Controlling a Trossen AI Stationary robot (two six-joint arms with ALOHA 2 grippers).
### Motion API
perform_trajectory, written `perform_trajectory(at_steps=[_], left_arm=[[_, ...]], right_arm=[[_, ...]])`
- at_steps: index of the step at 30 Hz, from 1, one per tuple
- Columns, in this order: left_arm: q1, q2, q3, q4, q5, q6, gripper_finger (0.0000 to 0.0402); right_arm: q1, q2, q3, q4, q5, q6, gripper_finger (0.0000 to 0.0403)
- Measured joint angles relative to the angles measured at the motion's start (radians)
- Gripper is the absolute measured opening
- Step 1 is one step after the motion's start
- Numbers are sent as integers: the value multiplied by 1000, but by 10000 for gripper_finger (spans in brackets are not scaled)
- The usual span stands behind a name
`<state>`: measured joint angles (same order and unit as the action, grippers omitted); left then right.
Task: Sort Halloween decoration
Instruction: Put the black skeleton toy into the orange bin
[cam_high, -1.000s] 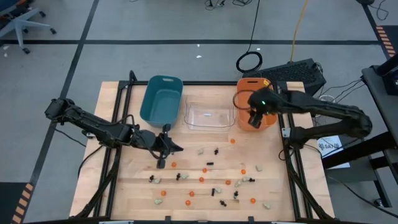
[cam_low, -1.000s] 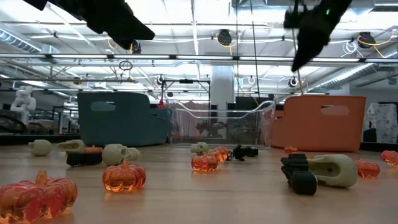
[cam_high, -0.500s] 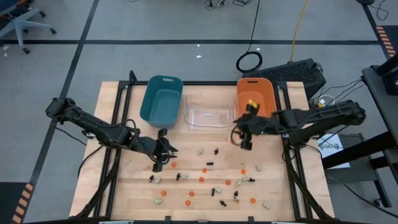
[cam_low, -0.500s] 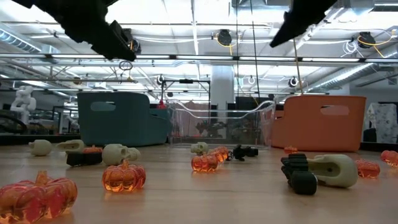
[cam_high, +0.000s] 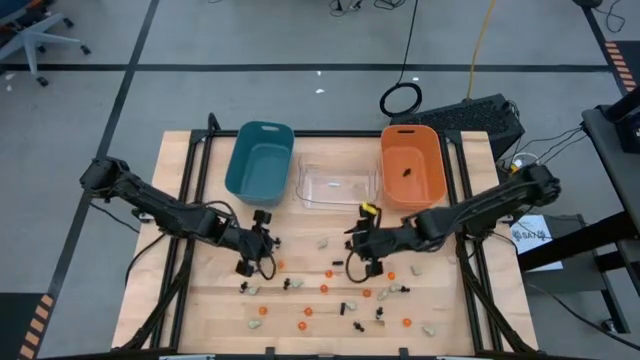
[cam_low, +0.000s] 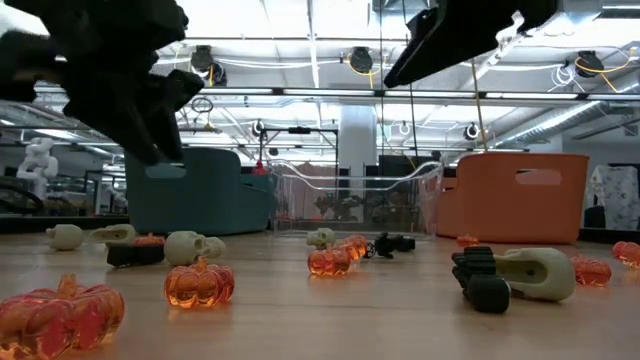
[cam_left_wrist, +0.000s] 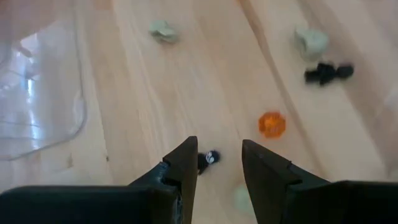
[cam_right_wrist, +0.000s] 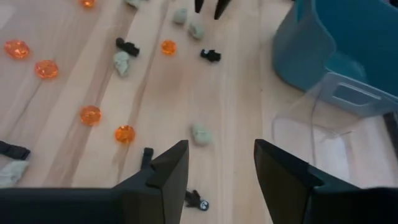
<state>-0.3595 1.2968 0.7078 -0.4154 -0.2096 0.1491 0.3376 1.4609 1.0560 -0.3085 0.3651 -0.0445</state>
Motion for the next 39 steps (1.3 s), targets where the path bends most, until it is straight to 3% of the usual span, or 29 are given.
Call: perform_trajectory(at_steps=[8,12,19,31,39], left_arm=[[55,190,203,-228,20,205,122],[100,280,279,-286,79,346,122],[122,398,316,-365,70,541,122],[156,451,321,-346,53,668,122],[202,497,323,-334,142,671,122]], right_arm=[[1,25,0,25,0,-2,166],[1,26,0,36,0,-19,166],[8,26,0,35,-2,-14,166],[12,26,0,36,-3,-19,166],[12,26,0,21,-4,6,166]])
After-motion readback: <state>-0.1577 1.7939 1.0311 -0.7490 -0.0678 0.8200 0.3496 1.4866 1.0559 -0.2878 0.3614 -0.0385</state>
